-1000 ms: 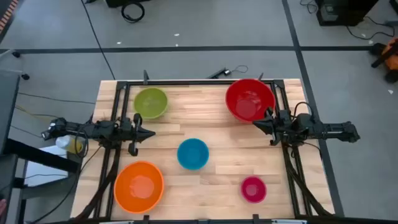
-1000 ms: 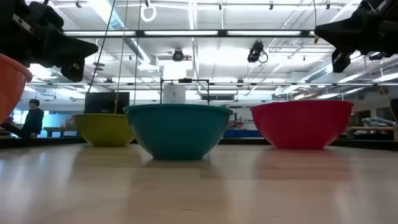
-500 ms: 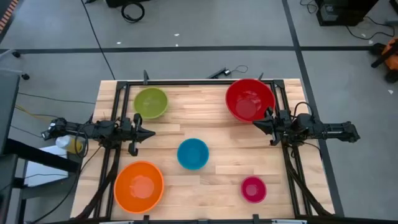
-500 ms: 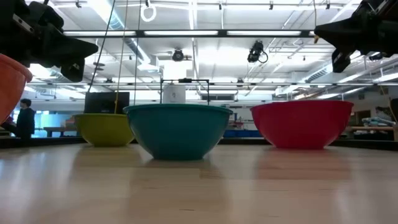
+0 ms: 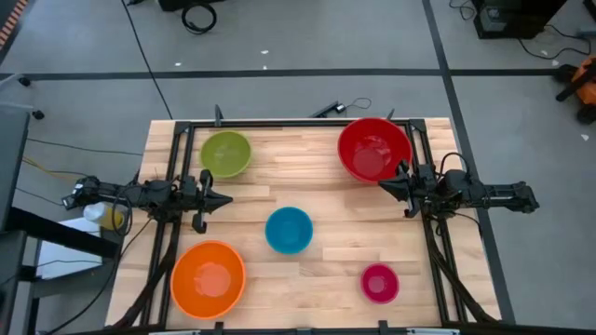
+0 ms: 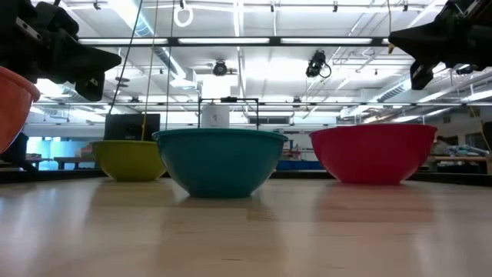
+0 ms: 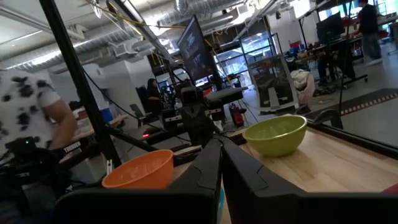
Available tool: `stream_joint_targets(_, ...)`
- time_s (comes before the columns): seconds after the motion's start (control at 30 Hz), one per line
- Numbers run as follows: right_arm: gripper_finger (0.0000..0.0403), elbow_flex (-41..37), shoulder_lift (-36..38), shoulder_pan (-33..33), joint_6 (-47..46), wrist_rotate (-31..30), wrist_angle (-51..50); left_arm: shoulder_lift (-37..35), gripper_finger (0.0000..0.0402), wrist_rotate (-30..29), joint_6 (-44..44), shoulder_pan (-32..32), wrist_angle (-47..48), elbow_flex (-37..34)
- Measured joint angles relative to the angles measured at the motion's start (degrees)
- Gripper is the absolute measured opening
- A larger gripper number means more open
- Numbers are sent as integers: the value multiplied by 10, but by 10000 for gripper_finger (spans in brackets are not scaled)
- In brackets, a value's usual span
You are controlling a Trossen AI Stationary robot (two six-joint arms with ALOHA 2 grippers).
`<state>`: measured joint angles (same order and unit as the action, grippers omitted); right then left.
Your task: Nest bowls inside each other
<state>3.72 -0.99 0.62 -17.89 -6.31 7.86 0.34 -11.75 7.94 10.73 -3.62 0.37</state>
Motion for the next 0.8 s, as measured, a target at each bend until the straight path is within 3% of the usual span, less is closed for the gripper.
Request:
stream_joint_targets(0.53,23,0,0,0,0,0,0,0,0,0,1,0,0,0)
stream_joint_targets(0.8,22,0,0,0,0,0,0,0,0,-23,-1,0,-78,0)
